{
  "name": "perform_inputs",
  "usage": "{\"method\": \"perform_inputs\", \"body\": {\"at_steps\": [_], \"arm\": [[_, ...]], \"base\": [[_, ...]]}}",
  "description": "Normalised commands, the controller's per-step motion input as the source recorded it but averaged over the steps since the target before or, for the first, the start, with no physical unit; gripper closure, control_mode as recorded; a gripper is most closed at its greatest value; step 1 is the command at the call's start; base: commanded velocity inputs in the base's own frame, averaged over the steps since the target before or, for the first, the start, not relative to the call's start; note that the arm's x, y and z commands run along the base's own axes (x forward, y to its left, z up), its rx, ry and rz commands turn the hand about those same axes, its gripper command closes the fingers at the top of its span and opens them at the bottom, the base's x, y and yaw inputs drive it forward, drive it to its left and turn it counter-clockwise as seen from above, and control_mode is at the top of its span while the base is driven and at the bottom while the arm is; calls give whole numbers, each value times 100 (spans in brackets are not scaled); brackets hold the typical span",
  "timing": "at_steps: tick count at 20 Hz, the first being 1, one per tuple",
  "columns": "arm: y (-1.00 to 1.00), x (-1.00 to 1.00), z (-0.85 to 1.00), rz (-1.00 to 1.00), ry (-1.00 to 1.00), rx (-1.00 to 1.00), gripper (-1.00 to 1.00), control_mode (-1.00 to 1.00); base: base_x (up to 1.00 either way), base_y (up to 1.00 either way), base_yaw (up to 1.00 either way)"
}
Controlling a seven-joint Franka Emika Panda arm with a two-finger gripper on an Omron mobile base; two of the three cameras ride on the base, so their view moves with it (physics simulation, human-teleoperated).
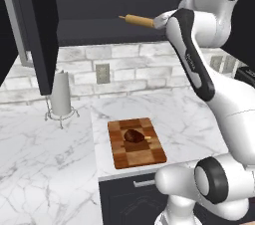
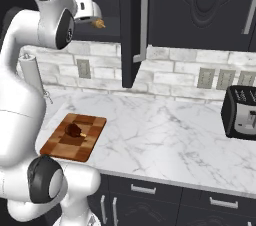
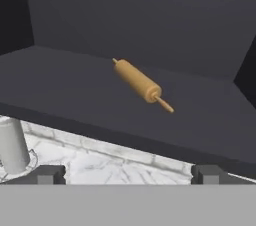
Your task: Open the cabinet, retrieve the rolling pin, and place it next to the meat on the cutting board to prepare for tenderizing.
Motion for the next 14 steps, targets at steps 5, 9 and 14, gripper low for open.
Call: {"method": "perform_inputs", "body": {"at_steps": [5, 9, 14], "arm": [[0, 54, 0, 0, 0, -6, -100, -100], [0, 43, 0, 1, 0, -1, -100, -100], [0, 38, -1, 3, 0, 0, -100, -100]], "base": [[0, 0, 0], [0, 0, 0], [0, 0, 0]]}}
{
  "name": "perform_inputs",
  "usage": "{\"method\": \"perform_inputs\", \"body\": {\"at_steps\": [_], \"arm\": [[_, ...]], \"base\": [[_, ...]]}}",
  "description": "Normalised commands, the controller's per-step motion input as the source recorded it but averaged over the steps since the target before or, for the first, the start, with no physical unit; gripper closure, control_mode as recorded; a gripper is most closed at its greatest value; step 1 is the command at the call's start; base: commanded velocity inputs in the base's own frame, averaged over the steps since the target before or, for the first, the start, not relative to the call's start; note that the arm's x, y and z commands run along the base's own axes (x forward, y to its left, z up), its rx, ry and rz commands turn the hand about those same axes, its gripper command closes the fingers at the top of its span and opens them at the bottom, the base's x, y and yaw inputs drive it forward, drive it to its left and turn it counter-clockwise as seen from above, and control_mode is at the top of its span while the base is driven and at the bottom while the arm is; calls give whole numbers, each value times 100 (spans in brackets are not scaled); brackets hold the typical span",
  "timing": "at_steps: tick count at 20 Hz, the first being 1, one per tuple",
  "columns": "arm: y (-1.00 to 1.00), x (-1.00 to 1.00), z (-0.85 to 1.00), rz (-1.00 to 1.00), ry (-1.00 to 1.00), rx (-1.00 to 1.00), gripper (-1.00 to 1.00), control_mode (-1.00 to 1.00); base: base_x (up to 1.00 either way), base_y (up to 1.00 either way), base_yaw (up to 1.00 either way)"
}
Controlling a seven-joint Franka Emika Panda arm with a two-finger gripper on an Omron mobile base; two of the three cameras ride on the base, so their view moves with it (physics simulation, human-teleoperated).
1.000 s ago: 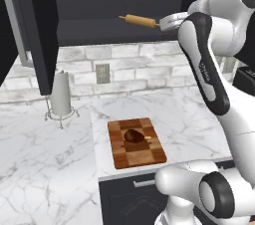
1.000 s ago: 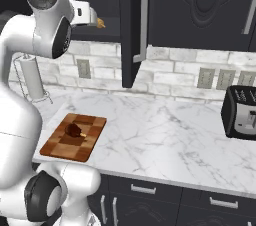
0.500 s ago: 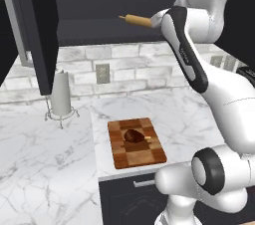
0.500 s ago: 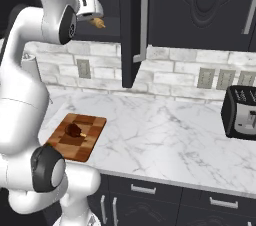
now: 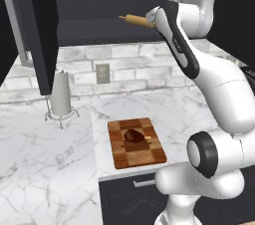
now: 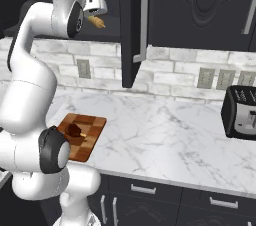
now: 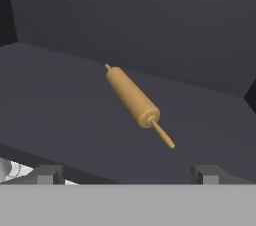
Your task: Open the cabinet, retrieve the rolling pin, and place it next to the meat on the cutting board to prepare for tenderizing.
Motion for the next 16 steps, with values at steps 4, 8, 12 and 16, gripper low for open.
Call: {"method": "perform_inputs", "body": {"at_steps": [4, 8, 12, 16], "arm": [[0, 35, -2, 3, 0, 0, -100, -100], [-1, 36, -11, 2, 0, -2, -100, -100], [0, 31, -16, 0, 0, -5, -100, -100], [0, 28, -16, 0, 0, -5, -100, -100]], "base": [[0, 0, 0], [0, 0, 0], [0, 0, 0], [0, 0, 0]]}}
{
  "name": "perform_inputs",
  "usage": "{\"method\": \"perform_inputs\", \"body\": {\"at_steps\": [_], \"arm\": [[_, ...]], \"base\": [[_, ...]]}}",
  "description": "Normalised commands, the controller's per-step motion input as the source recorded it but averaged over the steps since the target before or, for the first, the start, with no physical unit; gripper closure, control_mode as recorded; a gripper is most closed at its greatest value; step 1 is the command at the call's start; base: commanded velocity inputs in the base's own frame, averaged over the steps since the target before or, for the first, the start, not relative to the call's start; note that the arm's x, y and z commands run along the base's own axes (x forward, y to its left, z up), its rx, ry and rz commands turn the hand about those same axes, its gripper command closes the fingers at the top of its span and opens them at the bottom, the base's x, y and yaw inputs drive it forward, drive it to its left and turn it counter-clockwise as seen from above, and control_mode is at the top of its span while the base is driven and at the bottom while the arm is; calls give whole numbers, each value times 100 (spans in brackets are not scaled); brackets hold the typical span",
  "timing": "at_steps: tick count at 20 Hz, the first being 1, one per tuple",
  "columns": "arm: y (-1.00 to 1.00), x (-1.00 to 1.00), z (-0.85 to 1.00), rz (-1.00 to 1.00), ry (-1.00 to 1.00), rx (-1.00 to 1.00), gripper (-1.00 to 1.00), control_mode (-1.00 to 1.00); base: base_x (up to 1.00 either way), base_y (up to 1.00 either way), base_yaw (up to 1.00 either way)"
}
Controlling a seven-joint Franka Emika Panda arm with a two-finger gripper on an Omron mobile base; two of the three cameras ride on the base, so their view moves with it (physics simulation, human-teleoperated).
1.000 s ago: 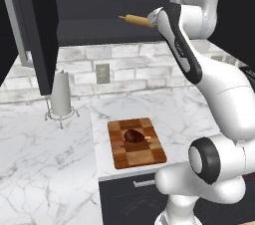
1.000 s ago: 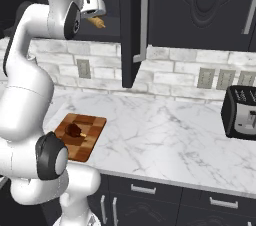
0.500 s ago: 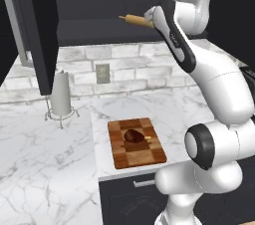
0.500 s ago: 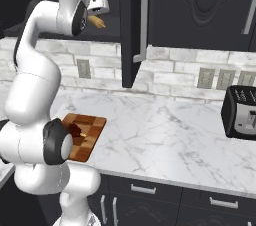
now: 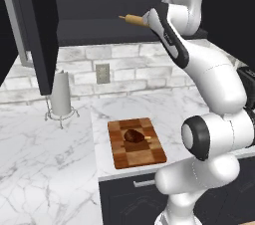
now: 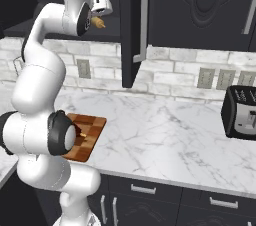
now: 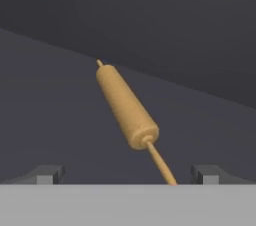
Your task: Open the cabinet, retrieve the rolling pin, and place it next to the meat on the cutting board to prepare for tenderizing.
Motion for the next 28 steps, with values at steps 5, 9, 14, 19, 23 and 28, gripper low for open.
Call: {"method": "perform_inputs", "body": {"at_steps": [5, 9, 14, 19, 23, 28], "arm": [[0, 31, -8, 0, 0, -4, -100, -100], [0, 30, -6, 0, 0, -3, -100, -100], [0, 29, -4, 0, 0, -3, -100, -100], [0, 26, -5, 0, 0, -3, -100, -100], [0, 22, -9, 0, 1, -3, -100, -100], [0, 22, -12, 0, 4, -3, -100, -100]], "base": [[0, 0, 0], [0, 0, 0], [0, 0, 0], [0, 0, 0], [0, 0, 0], [0, 0, 0]]}}
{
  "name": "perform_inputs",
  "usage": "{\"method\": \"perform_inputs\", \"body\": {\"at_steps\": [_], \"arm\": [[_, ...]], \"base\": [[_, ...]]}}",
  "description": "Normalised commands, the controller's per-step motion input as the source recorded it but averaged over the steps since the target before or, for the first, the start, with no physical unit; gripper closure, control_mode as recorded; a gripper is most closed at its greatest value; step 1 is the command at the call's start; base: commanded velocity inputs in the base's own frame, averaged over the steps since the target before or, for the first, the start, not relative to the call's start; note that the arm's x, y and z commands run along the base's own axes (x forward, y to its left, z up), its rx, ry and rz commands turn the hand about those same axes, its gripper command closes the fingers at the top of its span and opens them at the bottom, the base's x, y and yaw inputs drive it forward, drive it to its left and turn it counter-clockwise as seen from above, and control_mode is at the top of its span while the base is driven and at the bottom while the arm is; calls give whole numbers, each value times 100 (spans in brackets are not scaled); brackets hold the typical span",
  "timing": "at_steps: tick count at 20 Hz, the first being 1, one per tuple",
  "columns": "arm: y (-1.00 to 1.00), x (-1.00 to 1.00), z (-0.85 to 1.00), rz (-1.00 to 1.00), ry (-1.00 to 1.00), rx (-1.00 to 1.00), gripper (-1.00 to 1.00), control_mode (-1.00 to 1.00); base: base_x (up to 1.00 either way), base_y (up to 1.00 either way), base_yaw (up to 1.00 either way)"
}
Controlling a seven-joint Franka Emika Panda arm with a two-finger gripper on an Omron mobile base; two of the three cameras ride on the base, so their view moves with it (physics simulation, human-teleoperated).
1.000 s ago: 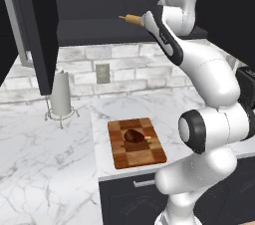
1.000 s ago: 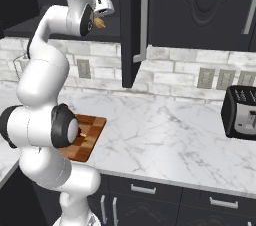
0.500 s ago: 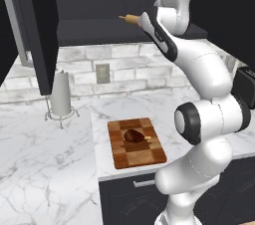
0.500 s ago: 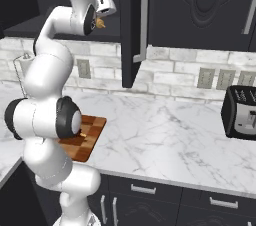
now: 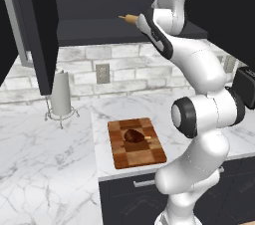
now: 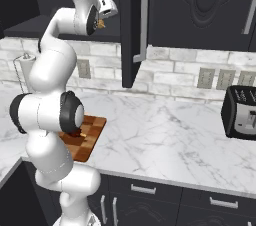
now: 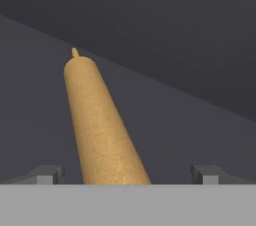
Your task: Open the cabinet, retrieve the rolling pin, and place it next to the meat on the cutting board to prepare for tenderizing.
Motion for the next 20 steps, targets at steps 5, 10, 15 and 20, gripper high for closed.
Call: {"method": "perform_inputs", "body": {"at_steps": [5, 10, 15, 20], "arm": [[0, 22, -15, 0, 7, -4, -100, -100], [0, 16, -15, 0, 8, -2, -100, -100], [6, 7, -22, 0, 10, -2, 100, -100], [0, 0, -21, 0, 4, 0, 100, -100]], "base": [[0, 0, 0], [0, 0, 0], [0, 0, 0], [0, 0, 0]]}}
